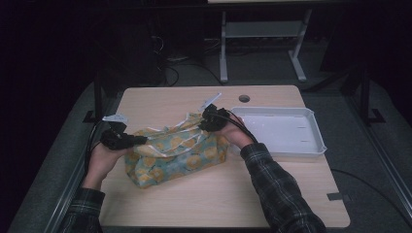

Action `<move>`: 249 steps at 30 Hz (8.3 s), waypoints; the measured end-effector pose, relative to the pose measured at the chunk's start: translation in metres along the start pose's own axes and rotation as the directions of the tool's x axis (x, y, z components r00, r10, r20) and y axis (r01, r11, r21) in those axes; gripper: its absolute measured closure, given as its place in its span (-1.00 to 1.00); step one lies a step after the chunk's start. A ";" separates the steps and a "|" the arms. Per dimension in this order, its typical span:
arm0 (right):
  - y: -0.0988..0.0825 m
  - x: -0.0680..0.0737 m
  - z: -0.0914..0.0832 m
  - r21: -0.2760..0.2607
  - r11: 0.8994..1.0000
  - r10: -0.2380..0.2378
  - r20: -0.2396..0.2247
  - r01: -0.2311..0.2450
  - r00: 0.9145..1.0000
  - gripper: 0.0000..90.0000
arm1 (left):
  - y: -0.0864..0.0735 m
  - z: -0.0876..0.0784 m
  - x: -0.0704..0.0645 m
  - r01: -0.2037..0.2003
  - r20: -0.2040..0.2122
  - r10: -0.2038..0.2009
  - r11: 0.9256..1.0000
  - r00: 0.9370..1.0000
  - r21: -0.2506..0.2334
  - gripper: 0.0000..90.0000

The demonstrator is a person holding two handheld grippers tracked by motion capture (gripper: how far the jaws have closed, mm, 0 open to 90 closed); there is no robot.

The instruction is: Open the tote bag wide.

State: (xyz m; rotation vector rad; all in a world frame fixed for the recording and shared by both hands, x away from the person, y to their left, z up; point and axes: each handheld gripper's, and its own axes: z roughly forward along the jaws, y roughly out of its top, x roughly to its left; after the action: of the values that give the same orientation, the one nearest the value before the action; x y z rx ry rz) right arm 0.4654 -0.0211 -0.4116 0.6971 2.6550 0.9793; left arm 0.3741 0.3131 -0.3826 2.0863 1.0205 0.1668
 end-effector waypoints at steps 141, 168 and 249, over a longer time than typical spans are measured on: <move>-0.133 0.104 -0.074 0.173 0.958 -0.181 -0.258 0.230 0.949 0.98 | -0.019 -0.051 -0.106 -0.121 0.190 0.113 0.992 0.975 0.028 0.18; -0.134 0.104 -0.075 0.181 0.955 -0.187 -0.254 0.237 0.949 0.98 | 0.022 0.021 -0.060 -0.110 -0.030 0.113 0.990 0.993 0.086 0.97; -0.060 0.051 -0.074 -0.083 0.995 -0.062 0.011 0.063 0.998 0.99 | 0.004 0.071 -0.028 -0.090 0.005 0.090 0.985 0.996 0.149 0.97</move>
State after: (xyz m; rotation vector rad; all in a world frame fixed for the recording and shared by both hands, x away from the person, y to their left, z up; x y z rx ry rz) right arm 0.3734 -0.0757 -0.3982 0.5950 2.5947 1.0609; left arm 0.3879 0.2489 -0.4218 2.2696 0.9658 0.1414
